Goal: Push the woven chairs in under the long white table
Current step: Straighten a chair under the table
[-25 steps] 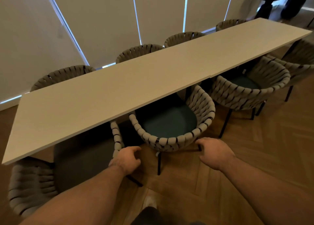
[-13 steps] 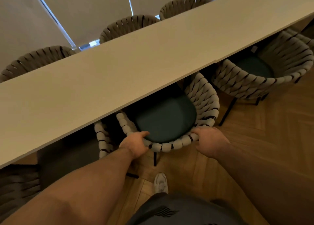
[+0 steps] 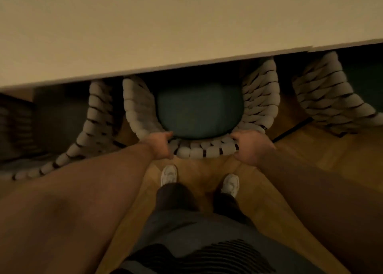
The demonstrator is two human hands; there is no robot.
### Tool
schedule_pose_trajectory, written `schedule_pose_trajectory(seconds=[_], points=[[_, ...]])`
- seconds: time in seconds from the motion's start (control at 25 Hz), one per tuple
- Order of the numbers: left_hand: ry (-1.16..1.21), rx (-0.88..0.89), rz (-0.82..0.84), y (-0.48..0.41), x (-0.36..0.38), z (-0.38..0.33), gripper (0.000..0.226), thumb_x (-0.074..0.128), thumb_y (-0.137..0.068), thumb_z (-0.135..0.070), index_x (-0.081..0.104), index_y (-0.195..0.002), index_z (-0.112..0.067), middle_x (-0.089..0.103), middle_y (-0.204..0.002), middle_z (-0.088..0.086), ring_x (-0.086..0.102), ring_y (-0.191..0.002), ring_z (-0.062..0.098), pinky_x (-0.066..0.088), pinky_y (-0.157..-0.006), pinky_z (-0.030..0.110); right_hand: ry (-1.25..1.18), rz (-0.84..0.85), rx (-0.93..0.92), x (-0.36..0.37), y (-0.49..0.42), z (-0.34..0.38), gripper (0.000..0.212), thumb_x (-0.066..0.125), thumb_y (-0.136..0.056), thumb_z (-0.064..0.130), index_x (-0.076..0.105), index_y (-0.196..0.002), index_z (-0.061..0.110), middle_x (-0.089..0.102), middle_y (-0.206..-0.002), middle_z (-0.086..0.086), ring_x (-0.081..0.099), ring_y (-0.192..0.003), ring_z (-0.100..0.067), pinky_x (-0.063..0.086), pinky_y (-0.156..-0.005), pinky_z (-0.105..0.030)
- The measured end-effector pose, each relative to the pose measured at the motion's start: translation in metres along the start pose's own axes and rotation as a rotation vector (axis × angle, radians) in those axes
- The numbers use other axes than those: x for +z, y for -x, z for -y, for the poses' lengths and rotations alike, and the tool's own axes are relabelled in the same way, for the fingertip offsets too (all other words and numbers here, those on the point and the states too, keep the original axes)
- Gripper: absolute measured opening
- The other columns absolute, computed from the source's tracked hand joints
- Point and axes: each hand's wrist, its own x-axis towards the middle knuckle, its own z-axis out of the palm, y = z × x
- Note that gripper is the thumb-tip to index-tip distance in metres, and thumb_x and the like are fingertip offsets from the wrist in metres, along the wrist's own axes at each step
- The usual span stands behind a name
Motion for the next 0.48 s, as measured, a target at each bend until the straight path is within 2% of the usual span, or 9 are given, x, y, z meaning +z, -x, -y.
schedule_pose_trajectory(seconds=[0.08,0.16,0.2,0.28,0.36,0.44,0.48], points=[[-0.157,-0.051,0.106,-0.008,0.016,-0.012,0.116,0.081,-0.082,-0.052,0.008,-0.168,-0.032,0.025,-0.171,0.009,0.018,-0.157,0.037,0.022,-0.126,0.049,0.066,0.041,-0.047,0.01,-0.015,-0.015,0.068,0.061,-0.092,0.034,0.041,-0.157,0.028,0.05,-0.155,-0.002,0.048,-0.138,-0.025,0.038,-0.117,-0.048],[-0.329,-0.079,0.152,-0.019,0.027,-0.019,0.128,0.084,-0.076,-0.055,-0.003,-0.168,-0.032,0.014,-0.174,0.009,-0.001,-0.16,0.041,0.004,-0.127,0.058,0.111,0.106,-0.091,0.016,-0.032,-0.022,0.075,0.062,-0.091,0.035,0.036,-0.16,0.027,0.046,-0.16,-0.003,0.044,-0.143,-0.026,0.032,-0.121,-0.048],[-0.349,-0.094,0.158,-0.026,0.029,-0.021,0.13,0.085,-0.076,-0.053,-0.005,-0.167,-0.032,0.012,-0.174,0.009,-0.005,-0.16,0.041,0.0,-0.126,0.06,0.133,0.15,-0.111,0.019,-0.041,-0.023,0.076,0.062,-0.091,0.034,0.033,-0.162,0.027,0.044,-0.162,-0.003,0.042,-0.146,-0.026,0.028,-0.123,-0.049],[-0.39,-0.105,0.162,-0.043,0.033,-0.021,0.125,0.084,-0.078,-0.05,-0.001,-0.168,-0.032,0.016,-0.174,0.008,-0.004,-0.16,0.039,-0.003,-0.126,0.062,0.222,0.229,-0.129,0.028,-0.054,-0.023,0.077,0.059,-0.093,0.036,0.029,-0.164,0.028,0.041,-0.164,-0.003,0.039,-0.149,-0.025,0.017,-0.127,-0.05],[-0.451,-0.102,0.152,-0.058,0.037,-0.019,0.108,0.079,-0.084,-0.046,0.011,-0.167,-0.036,0.024,-0.173,0.005,0.004,-0.161,0.036,-0.004,-0.126,0.064,0.324,0.252,-0.152,0.035,-0.068,-0.022,0.072,0.055,-0.096,0.037,0.03,-0.163,0.028,0.045,-0.162,-0.003,0.041,-0.147,-0.024,0.014,-0.128,-0.05],[-0.474,-0.075,0.138,-0.07,0.039,-0.02,0.082,0.063,-0.094,-0.035,0.022,-0.165,-0.038,0.031,-0.17,0.002,0.016,-0.16,0.033,-0.001,-0.128,0.061,0.376,0.23,-0.187,0.038,-0.079,-0.024,0.061,0.052,-0.098,0.035,0.04,-0.157,0.029,0.054,-0.152,-0.002,0.05,-0.139,-0.023,0.025,-0.124,-0.047],[-0.487,-0.057,0.124,-0.072,0.039,-0.022,0.072,0.054,-0.097,-0.028,0.028,-0.164,-0.036,0.036,-0.168,0.003,0.025,-0.157,0.032,0.006,-0.128,0.059,0.395,0.211,-0.197,0.039,-0.082,-0.026,0.055,0.051,-0.098,0.033,0.046,-0.153,0.03,0.059,-0.146,-0.001,0.054,-0.133,-0.023,0.033,-0.119,-0.046]])
